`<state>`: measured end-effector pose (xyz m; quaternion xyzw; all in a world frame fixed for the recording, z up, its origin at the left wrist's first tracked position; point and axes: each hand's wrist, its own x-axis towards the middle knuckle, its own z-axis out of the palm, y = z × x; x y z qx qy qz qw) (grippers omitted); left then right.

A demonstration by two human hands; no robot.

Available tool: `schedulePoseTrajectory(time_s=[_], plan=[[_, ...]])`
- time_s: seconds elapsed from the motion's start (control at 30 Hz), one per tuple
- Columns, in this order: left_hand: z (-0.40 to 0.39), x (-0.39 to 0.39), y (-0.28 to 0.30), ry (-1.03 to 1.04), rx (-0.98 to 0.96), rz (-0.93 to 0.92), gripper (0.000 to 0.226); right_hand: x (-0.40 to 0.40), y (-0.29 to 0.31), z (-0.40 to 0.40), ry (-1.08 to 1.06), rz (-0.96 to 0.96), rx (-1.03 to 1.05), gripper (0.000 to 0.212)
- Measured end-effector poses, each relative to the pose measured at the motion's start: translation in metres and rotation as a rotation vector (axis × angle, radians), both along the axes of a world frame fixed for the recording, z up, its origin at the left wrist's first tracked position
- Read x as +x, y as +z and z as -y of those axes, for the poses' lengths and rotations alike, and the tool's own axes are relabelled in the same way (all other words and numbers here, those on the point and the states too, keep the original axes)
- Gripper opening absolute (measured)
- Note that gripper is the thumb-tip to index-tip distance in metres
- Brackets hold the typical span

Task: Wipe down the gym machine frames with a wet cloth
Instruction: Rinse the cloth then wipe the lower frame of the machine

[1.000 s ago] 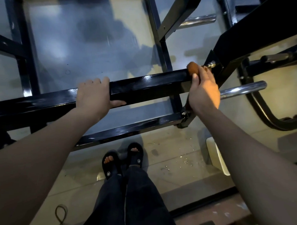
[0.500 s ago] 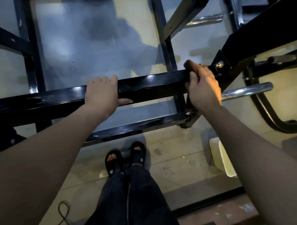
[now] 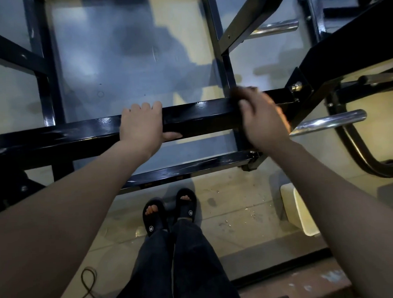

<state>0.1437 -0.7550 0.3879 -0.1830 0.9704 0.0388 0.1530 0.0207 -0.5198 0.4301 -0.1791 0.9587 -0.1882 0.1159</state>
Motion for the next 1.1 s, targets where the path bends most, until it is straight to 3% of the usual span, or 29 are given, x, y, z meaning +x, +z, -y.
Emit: schedulePoseTrajectory(time_s=[0.07, 0.13, 0.23, 0.33, 0.4, 0.5, 0.63, 0.7, 0.8, 0.93, 1.0, 1.1], plan=[[0.001, 0.002, 0.000, -0.004, -0.022, -0.001, 0.079, -0.011, -0.001, -0.007, -0.289, 0.008, 0.038, 0.047], [0.000, 0.002, 0.000, -0.010, -0.025, -0.008, 0.078, 0.006, -0.001, 0.016, -0.369, 0.005, 0.040, 0.046], [0.000, 0.002, 0.003, 0.000, -0.003, -0.017, 0.072, 0.055, 0.002, 0.067, -0.139, 0.062, -0.079, 0.044], [0.001, 0.003, 0.000, -0.010, 0.011, -0.007, 0.044, 0.088, 0.001, 0.083, 0.268, 0.135, -0.060, 0.048], [0.001, 0.002, 0.000, -0.008, 0.001, -0.014, 0.050, 0.072, 0.005, 0.063, 0.349, 0.083, -0.031, 0.047], [-0.002, 0.000, 0.002, 0.009, 0.011, 0.004, 0.074, 0.024, 0.002, 0.011, 0.188, 0.048, -0.018, 0.045], [-0.001, 0.003, 0.001, 0.014, -0.021, -0.008, 0.078, -0.008, -0.002, -0.008, -0.292, 0.032, 0.032, 0.047], [-0.001, 0.003, 0.001, 0.011, -0.020, -0.010, 0.077, 0.007, -0.001, 0.018, -0.347, 0.064, -0.074, 0.045], [0.000, 0.003, 0.000, 0.015, 0.003, -0.017, 0.072, 0.054, 0.001, 0.063, -0.055, 0.153, -0.161, 0.045], [0.001, 0.004, -0.001, 0.009, 0.035, -0.041, 0.069, 0.062, 0.007, 0.059, 0.396, 0.146, -0.015, 0.049], [0.000, 0.003, 0.000, 0.019, 0.010, -0.029, 0.076, 0.033, 0.009, 0.030, 0.415, 0.117, 0.042, 0.048], [-0.002, 0.001, 0.002, 0.016, -0.007, -0.008, 0.080, -0.015, 0.006, -0.023, 0.158, 0.086, 0.115, 0.046]])
